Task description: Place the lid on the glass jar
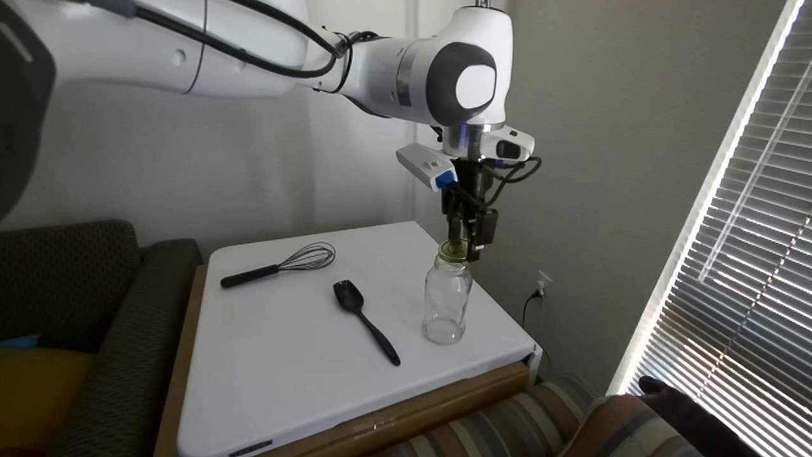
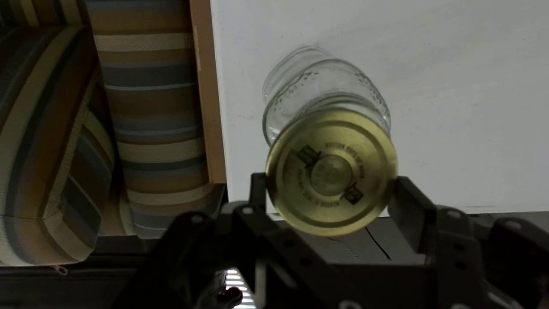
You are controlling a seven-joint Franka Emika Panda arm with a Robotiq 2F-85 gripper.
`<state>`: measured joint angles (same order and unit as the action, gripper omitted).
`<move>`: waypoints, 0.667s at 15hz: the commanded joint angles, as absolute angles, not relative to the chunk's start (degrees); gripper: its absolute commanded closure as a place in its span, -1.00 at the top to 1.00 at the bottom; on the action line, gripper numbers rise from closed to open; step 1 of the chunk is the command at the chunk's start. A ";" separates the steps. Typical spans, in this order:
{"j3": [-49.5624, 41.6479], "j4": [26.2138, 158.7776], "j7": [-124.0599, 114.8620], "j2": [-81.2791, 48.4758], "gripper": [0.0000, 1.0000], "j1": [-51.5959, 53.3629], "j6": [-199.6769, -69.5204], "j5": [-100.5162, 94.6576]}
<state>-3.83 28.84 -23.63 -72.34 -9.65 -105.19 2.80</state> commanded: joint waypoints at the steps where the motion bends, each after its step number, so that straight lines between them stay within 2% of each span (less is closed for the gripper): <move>1: -1.56 23.01 -23.01 -73.84 -0.06 -12.28 -98.64 6.05; 5: 0.56 20.22 -23.50 -74.61 -0.06 -13.97 -93.50 9.05; 6: 0.64 25.20 -23.02 -71.91 -0.06 -13.97 -95.82 9.25; 10: -0.46 24.64 -23.69 -73.35 -0.06 -12.58 -98.68 7.65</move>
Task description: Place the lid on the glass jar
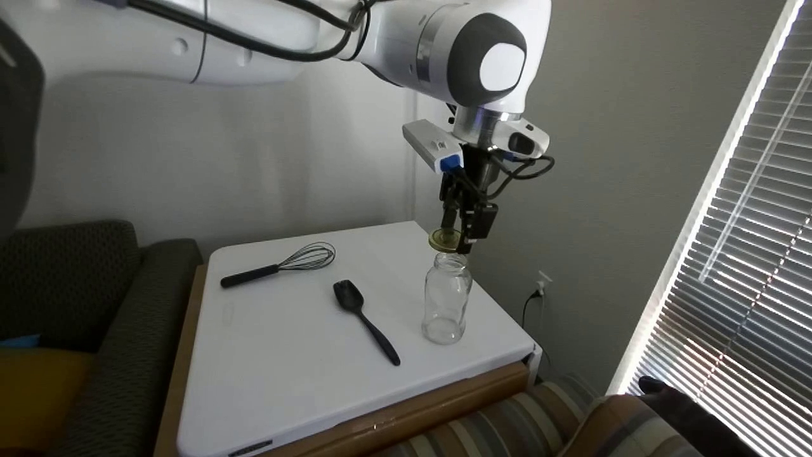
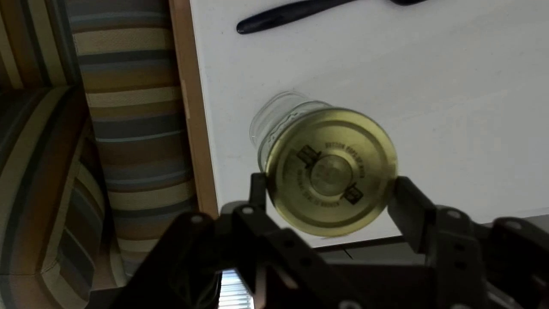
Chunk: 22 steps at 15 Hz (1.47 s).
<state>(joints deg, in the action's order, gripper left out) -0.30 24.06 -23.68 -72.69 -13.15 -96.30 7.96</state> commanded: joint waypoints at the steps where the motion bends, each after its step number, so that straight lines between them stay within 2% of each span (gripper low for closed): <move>1: -0.62 24.66 -24.09 -73.59 -0.06 -12.24 -99.42 7.45; 22: -2.18 25.80 -25.66 -75.69 -0.06 -12.04 -105.60 7.39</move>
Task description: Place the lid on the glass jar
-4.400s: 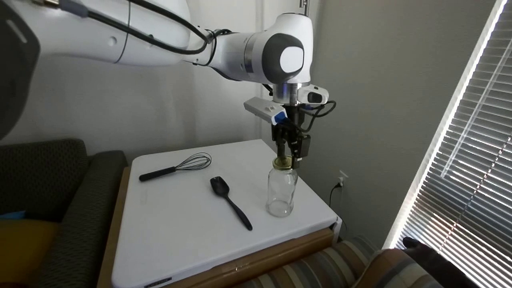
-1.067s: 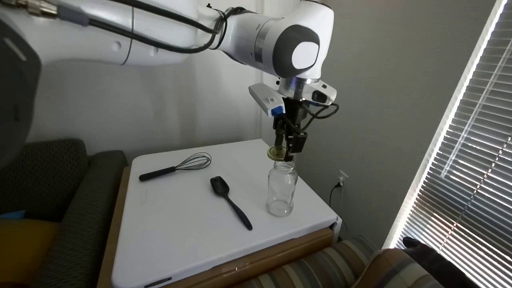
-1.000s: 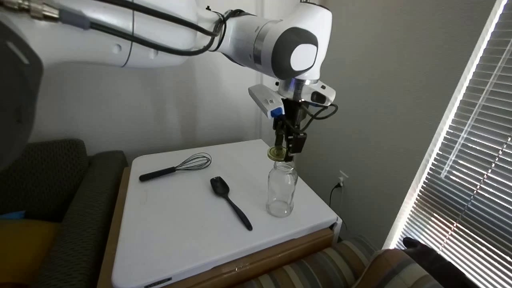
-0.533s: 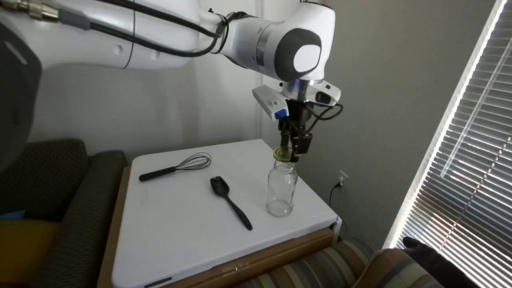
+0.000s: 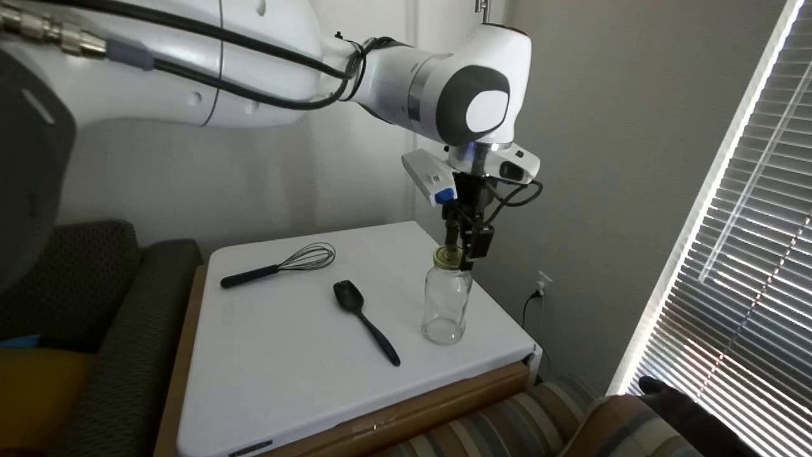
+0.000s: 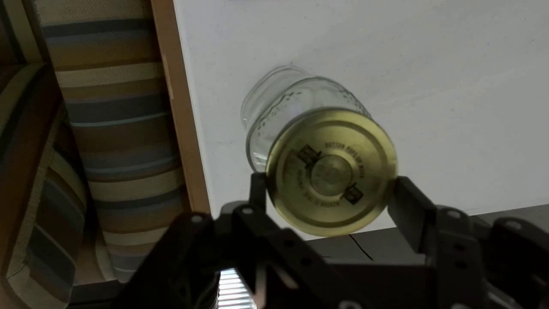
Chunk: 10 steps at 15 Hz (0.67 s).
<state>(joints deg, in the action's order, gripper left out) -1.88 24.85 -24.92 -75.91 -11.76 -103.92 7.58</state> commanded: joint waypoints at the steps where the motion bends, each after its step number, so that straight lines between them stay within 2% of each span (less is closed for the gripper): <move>1: -2.16 25.73 -25.78 -75.70 -0.06 -12.06 -105.97 7.45; 9: -1.80 26.48 -25.61 -75.55 -0.06 -12.39 -107.23 7.73; 10: -1.66 20.33 -26.05 -78.99 -0.06 -12.58 -104.30 7.49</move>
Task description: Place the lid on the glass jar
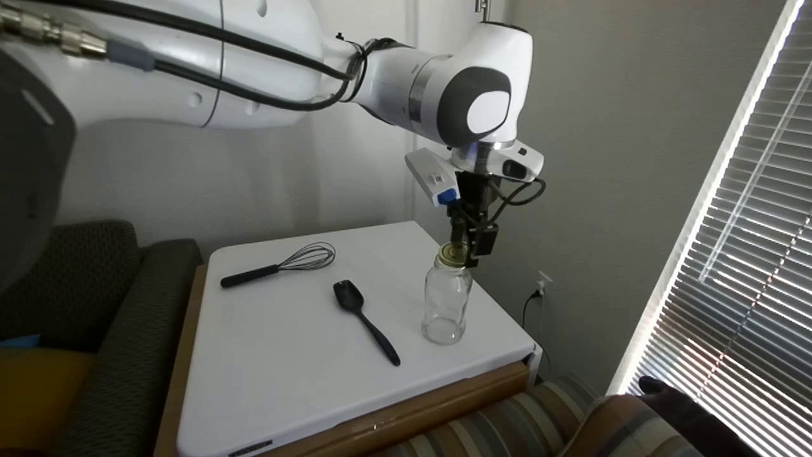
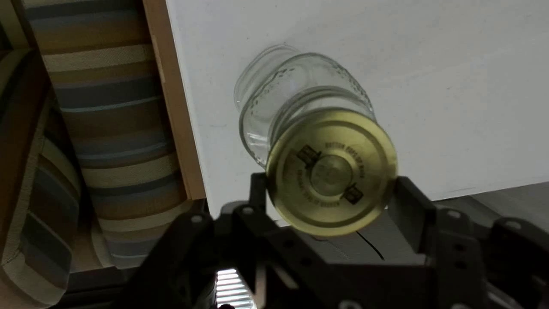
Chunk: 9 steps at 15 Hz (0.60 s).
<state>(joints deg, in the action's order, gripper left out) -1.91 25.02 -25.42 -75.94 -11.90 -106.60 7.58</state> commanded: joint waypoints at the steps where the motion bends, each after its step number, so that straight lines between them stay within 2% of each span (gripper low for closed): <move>1: -1.72 26.61 -25.53 -75.63 -0.06 -12.57 -106.55 7.80; 3: -1.51 26.68 -25.41 -75.76 -0.06 -12.79 -106.29 8.02; 4: -1.30 20.39 -25.72 -79.25 -0.06 -12.99 -103.41 7.88; 5: -1.30 26.68 -25.08 -75.81 -0.06 -12.95 -105.73 8.19; 9: -0.98 26.47 -24.55 -75.77 -0.06 -12.81 -105.71 8.34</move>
<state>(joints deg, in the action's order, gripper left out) -1.74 24.68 -25.44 -76.67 -12.38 -105.45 7.77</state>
